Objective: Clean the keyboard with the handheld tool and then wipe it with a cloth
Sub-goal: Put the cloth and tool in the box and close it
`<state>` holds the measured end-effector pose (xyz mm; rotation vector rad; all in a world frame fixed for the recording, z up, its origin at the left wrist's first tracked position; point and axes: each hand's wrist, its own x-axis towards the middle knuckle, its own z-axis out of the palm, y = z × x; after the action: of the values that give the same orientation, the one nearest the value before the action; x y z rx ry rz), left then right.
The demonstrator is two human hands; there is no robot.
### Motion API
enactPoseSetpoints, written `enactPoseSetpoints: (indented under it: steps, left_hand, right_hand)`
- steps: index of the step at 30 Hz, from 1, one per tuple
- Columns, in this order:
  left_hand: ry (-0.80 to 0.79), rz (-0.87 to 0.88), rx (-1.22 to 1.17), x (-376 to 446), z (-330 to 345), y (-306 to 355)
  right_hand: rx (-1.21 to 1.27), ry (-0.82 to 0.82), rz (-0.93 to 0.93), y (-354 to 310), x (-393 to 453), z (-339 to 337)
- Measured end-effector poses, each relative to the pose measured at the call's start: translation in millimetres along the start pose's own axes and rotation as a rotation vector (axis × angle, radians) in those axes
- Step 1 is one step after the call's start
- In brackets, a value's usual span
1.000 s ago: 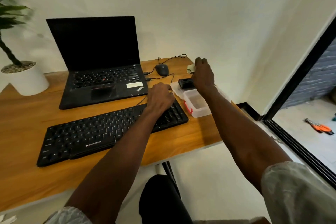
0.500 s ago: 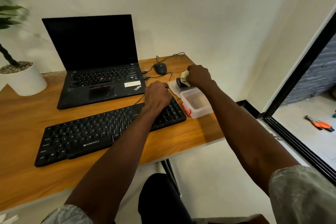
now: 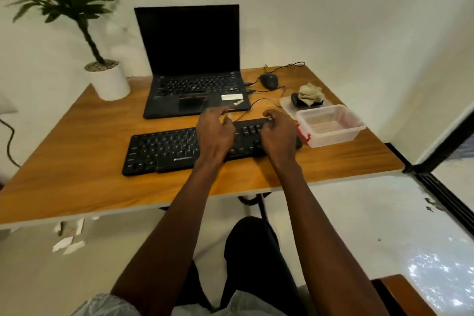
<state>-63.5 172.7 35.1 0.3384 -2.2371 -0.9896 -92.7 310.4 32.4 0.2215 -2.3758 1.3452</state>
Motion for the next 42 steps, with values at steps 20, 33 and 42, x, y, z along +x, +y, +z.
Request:
enactPoseSetpoints:
  steps: [20, 33, 42]
  left_hand:
    - [0.274, -0.586, 0.345, -37.6, -93.2, -98.7]
    - [0.348, -0.609, 0.293, -22.5, -95.0, -110.9]
    - [0.397, -0.587, 0.133, 24.2, -93.0, -126.9]
  right_hand:
    - [-0.552, 0.007, 0.2, 28.8, -30.1, 11.5]
    - [-0.283, -0.032, 0.287, 30.4, -17.3, 14.1]
    - [-0.125, -0.004, 0.316, 26.9, 13.2, 36.1]
